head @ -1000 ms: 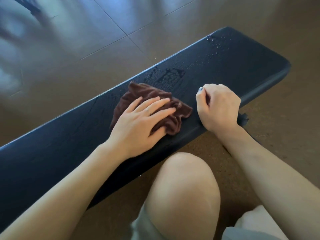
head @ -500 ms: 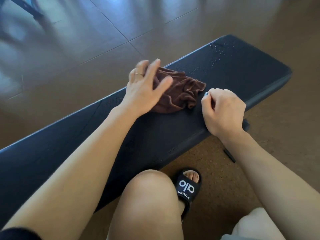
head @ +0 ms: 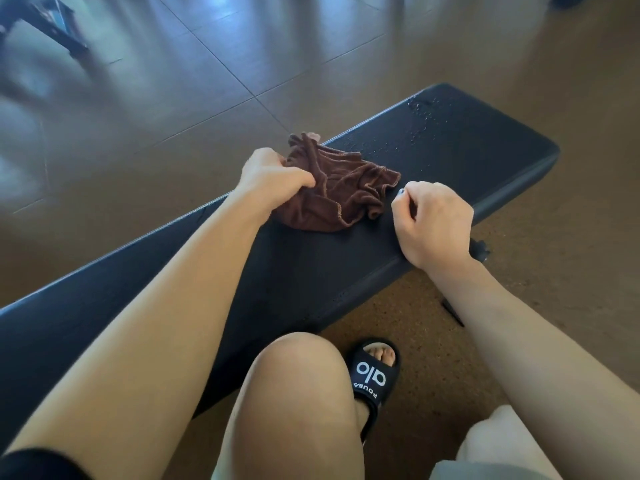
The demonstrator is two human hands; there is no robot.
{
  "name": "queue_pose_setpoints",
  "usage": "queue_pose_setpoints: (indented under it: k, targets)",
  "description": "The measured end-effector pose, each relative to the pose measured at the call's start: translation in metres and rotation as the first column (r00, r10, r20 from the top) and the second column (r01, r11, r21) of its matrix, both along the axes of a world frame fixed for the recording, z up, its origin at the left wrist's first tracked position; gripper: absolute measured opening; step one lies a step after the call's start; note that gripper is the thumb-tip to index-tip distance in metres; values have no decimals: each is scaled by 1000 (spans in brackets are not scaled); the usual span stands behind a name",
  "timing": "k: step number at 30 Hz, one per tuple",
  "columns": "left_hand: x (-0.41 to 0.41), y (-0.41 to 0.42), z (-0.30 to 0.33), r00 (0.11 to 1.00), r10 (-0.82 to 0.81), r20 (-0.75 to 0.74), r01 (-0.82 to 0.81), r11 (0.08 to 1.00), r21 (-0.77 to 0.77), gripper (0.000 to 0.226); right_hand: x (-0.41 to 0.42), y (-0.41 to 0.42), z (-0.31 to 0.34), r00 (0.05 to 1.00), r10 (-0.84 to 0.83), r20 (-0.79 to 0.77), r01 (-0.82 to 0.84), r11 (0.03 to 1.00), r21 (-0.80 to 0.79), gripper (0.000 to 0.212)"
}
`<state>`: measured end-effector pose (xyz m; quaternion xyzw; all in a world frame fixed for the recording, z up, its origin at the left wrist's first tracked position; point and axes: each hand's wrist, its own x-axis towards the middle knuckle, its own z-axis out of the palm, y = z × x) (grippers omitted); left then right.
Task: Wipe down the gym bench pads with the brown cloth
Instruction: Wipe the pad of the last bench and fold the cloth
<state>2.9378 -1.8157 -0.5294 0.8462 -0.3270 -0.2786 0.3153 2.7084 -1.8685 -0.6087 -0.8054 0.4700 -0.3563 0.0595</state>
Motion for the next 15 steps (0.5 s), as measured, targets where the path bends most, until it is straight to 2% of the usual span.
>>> queue_pose_setpoints:
  k: [1,3,5,7,8,10,12,13,14,15]
  targets:
    - [2,4,7,1000,16,9,-15,998,-59,34,0,0,0,1000,-1,-5,1,1000,-1,38]
    - [6,11,28,987,40,156,-8,980,-200,25,1,1,0,1000,-4,0,4,1000,6,39]
    - [4,24,55,930,40,365,90,938,-334,20,2,1,0,1000,-7,6,7,999,31,41]
    - [-8,39,75,878,-15,479,241,878,-413,17,1,1,0,1000,-1,10,0,999,44,41]
    - [-13,46,77,824,-77,561,343,856,-387,17,1,1,0,1000,6,13,-6,999,44,41]
    - [-18,56,60,682,-316,659,538,828,-160,22,0,2,0,1000,12,12,-13,999,32,41]
    - [-20,68,33,593,-595,542,621,767,161,37,0,2,-1,1000,22,9,-23,1000,18,40]
    - [-20,75,21,580,-654,486,629,739,243,45,0,2,-1,1000,30,6,-30,999,14,40]
    - [-18,81,14,596,-643,481,624,748,226,46,0,2,-1,999,35,1,-35,999,11,40]
    - [-16,84,8,621,-571,537,607,784,131,42,-1,2,-1,999,35,-2,-35,999,6,39]
